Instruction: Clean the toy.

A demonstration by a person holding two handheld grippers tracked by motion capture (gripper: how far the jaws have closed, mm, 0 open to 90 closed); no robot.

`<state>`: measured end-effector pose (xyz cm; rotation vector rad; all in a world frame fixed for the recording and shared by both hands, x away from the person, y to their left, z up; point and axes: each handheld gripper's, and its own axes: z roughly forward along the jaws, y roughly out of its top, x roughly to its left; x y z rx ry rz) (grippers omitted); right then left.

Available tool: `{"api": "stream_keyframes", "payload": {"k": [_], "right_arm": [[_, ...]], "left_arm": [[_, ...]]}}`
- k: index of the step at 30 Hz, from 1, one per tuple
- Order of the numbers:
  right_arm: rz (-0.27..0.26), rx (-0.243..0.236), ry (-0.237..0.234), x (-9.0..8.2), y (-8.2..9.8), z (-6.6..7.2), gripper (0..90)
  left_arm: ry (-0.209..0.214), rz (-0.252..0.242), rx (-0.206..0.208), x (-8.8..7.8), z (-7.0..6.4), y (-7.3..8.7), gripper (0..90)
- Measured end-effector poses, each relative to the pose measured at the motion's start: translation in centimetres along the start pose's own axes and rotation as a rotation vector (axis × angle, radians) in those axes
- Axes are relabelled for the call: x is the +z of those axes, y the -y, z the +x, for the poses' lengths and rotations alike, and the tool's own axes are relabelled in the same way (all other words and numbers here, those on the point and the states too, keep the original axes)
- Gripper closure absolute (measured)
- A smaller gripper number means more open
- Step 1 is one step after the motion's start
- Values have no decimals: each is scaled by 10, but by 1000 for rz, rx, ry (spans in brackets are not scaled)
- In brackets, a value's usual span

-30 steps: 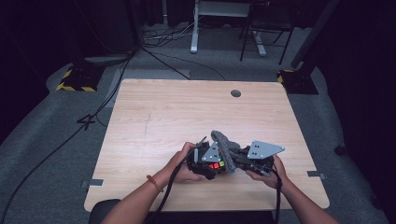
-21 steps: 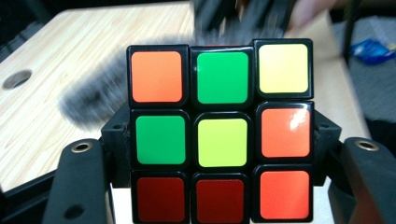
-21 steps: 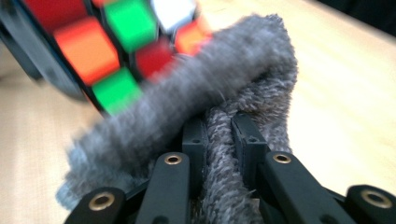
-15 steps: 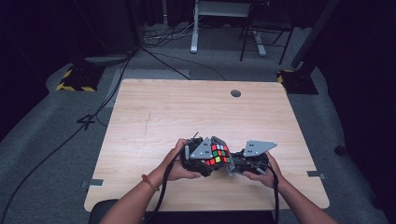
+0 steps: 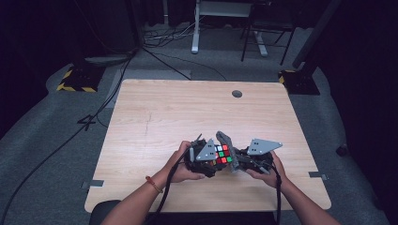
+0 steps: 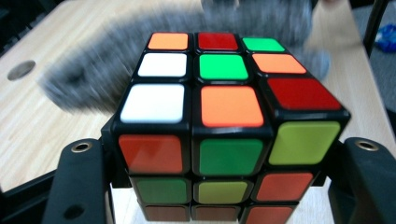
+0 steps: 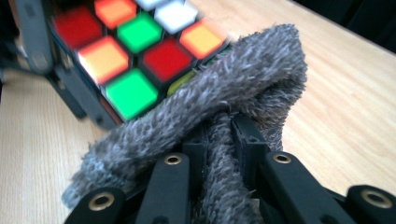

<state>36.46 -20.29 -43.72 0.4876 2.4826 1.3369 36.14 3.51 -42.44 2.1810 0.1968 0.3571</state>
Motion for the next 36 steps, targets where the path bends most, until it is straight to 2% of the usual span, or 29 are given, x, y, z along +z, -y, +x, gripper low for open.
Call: {"api": "stream_keyframes", "payload": {"k": [2, 3, 6, 9, 12, 14, 17, 19, 23, 25, 28, 30, 31, 33, 36], "right_arm": [[44, -5, -44, 5, 2, 2, 778], [48, -5, -60, 7, 3, 3, 777], [38, -19, -70, 4, 0, 5, 775], [-2, -10, -43, -3, -2, 4, 775], [-41, 8, 10, -9, -5, 1, 774], [-30, 10, 38, -9, -5, -1, 775], [-1, -5, 48, -5, -2, 0, 778], [10, -5, 27, -4, -1, 0, 779], [48, -30, -28, -1, 0, 2, 779], [57, -30, -57, 1, 1, 2, 777], [82, -38, -102, 4, 3, 2, 773], [99, -38, -138, 6, 4, 2, 772], [113, -38, -142, 7, 4, 2, 769], [131, -45, -117, 6, 4, 0, 764], [136, -29, -86, 2, 7, -8, 755]], "left_arm": [[1, -20, -28, -4, 5, 0, 333], [4, -21, -34, -5, 6, 1, 333], [9, -2, -18, -5, 7, 4, 333], [41, 13, -26, -3, 6, 6, 333], [65, 26, 1, 3, -2, 3, 333], [57, 37, 18, 6, -6, 0, 334], [40, 39, -12, 9, -2, 2, 334], [26, 29, -48, 8, 4, 5, 334], [5, 29, -88, 6, 12, 11, 334], [-13, 44, -93, 8, 15, 13, 334], [-22, 55, -133, 10, 22, 18, 334], [-21, 67, -137, 11, 24, 21, 334], [-14, 73, -143, 12, 25, 23, 334], [-8, 84, -136, 15, 25, 25, 333], [-13, 108, -143, 20, 25, 28, 332]]}}
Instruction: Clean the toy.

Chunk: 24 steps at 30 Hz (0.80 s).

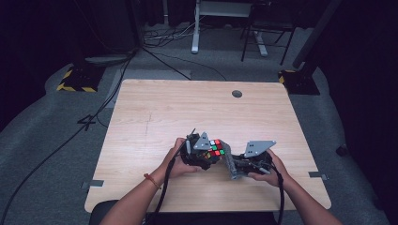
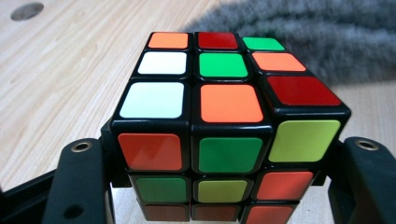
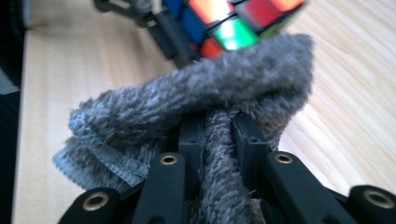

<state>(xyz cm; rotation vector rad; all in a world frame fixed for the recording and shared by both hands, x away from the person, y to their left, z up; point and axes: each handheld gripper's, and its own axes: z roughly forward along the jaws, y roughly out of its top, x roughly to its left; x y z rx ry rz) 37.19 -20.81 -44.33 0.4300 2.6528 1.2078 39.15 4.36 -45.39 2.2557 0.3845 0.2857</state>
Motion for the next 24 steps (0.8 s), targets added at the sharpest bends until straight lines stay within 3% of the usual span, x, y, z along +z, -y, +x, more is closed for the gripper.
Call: {"api": "stream_keyframes", "payload": {"k": [7, 10, 13, 15, 24], "right_arm": [[11, 60, 139, -10, 15, -21, 712], [67, 49, 195, -13, 26, -27, 709], [70, 76, 195, -13, 37, -31, 703], [85, 67, 201, -11, 42, -31, 694], [110, 63, 185, -7, 47, -26, 583]], "left_arm": [[1, 51, -1, 11, -1, 7, 331], [-4, 75, 8, 17, -1, 9, 331], [5, 96, 7, 22, -2, 12, 331], [1, 109, 9, 25, -4, 13, 331], [22, 100, 9, 27, -6, 15, 327]]}}
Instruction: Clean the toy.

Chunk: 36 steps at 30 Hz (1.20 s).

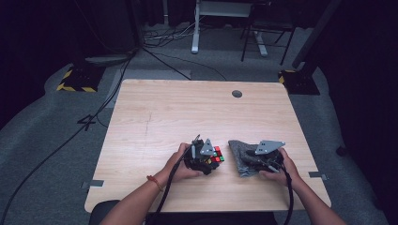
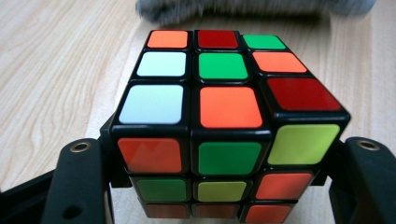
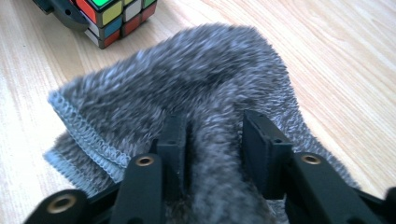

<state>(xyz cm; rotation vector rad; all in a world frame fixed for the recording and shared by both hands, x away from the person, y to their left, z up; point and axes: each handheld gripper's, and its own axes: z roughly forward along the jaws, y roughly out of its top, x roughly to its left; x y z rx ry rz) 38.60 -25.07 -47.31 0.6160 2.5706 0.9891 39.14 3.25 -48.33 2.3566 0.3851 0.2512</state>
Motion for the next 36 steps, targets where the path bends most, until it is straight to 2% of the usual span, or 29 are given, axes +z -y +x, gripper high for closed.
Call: {"api": "stream_keyframes", "payload": {"k": [8, 17, 20, 24, 30, 32, 36], "right_arm": [[-19, 6, -5, -3, 0, 1, 508], [-32, -16, -8, -5, -4, 7, 493], [-36, -17, -6, -6, -4, 7, 487], [-43, -17, 14, -10, -5, 8, 469], [-104, -35, 43, -23, -14, 16, 460], [-118, -48, 27, -25, -17, 20, 466], [-110, -71, -19, -20, -21, 32, 464]], "left_arm": [[18, 27, 13, 0, -1, 3, 316], [19, 35, 17, -2, -3, 4, 314], [19, 35, 13, -4, -4, 3, 277], [32, 51, 33, -11, -8, 4, 215], [48, 82, 35, -19, -12, 8, 189], [61, 82, 33, -23, -14, 9, 190], [54, 100, 45, -30, -21, 15, 221]]}}
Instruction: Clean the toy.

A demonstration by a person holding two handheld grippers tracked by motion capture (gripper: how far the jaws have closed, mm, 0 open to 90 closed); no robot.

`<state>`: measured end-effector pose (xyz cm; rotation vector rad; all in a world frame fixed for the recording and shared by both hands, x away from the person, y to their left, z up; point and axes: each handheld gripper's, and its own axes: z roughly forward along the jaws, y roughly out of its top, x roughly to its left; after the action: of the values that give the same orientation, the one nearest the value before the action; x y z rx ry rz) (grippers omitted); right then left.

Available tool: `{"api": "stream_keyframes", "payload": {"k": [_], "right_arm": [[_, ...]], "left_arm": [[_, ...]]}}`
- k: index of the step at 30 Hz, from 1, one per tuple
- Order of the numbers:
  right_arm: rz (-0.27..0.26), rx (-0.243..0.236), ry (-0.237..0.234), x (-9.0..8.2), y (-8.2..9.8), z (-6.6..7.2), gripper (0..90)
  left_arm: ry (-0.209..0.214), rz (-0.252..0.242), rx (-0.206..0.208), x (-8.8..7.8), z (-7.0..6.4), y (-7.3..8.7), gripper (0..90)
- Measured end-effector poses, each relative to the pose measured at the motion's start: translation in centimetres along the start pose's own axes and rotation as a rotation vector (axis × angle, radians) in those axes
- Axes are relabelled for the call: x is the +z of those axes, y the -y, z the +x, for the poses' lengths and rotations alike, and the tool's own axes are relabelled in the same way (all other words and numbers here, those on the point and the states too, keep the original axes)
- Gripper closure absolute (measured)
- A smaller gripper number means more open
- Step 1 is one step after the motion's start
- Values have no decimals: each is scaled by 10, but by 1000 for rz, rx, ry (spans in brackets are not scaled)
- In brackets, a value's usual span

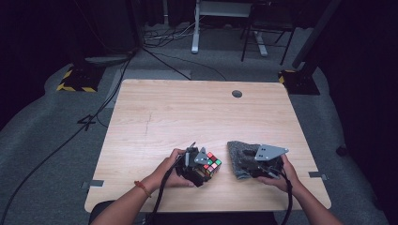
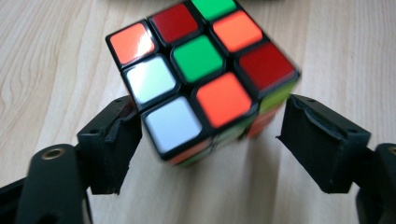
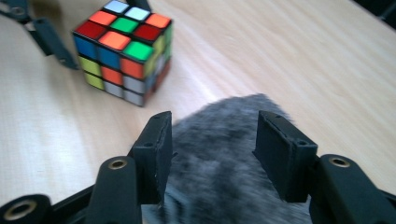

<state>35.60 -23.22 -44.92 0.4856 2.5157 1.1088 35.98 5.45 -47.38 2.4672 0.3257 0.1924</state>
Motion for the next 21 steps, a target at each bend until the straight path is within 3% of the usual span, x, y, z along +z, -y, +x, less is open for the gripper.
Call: {"api": "stream_keyframes", "payload": {"k": [6, 10, 14, 19, 21], "right_arm": [[26, -41, -68, 16, -6, 19, 443], [37, -60, -81, 26, -8, 26, 439], [49, -57, -90, 32, -7, 28, 438], [44, -45, -102, 36, -8, 27, 443], [41, -47, -98, 38, -9, 27, 445]], "left_arm": [[41, 32, 36, -8, -13, 9, 260], [78, 44, 71, -11, -20, 11, 281], [82, 33, 56, -11, -16, 11, 266], [77, -20, 0, -11, -2, 10, 164], [78, -18, 7, -9, 3, 7, 163]]}}
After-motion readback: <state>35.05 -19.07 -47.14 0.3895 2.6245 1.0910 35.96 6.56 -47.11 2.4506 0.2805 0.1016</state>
